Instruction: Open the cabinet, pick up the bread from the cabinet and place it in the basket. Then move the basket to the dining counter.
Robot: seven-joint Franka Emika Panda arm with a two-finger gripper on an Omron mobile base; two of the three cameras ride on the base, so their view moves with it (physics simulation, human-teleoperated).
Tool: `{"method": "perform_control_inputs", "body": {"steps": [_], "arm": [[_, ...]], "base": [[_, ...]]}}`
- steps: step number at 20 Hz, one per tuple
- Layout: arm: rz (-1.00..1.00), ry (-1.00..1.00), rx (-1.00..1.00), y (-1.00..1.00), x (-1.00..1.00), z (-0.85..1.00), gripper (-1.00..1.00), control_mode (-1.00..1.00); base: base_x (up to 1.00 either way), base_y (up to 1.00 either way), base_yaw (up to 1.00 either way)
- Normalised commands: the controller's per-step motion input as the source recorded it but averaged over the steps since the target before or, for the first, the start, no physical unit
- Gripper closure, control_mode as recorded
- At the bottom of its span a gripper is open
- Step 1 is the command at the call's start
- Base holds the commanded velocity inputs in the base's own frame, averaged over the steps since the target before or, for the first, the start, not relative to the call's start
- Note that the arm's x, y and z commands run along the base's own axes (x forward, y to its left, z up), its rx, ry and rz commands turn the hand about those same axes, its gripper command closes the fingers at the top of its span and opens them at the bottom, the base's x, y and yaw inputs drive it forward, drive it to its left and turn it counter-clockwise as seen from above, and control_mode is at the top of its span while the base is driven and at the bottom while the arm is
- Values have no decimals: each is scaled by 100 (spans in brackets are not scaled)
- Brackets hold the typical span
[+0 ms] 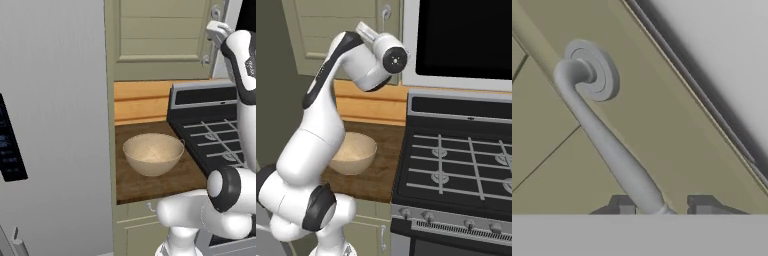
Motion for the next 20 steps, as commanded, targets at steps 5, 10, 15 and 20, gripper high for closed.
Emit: {"method": "perform_control_inputs", "body": {"steps": [5, 10, 15, 20], "arm": [[2, 0, 0, 5, -100, 40, 100, -100], [0, 1, 0, 12, -100, 31, 100, -100], [0, 1, -11, 21, -100, 27, 100, -100], [0, 6, -15, 57, -100, 19, 100, -100]], "base": [[0, 0, 0], [0, 0, 0], [0, 0, 0], [0, 0, 0]]}}
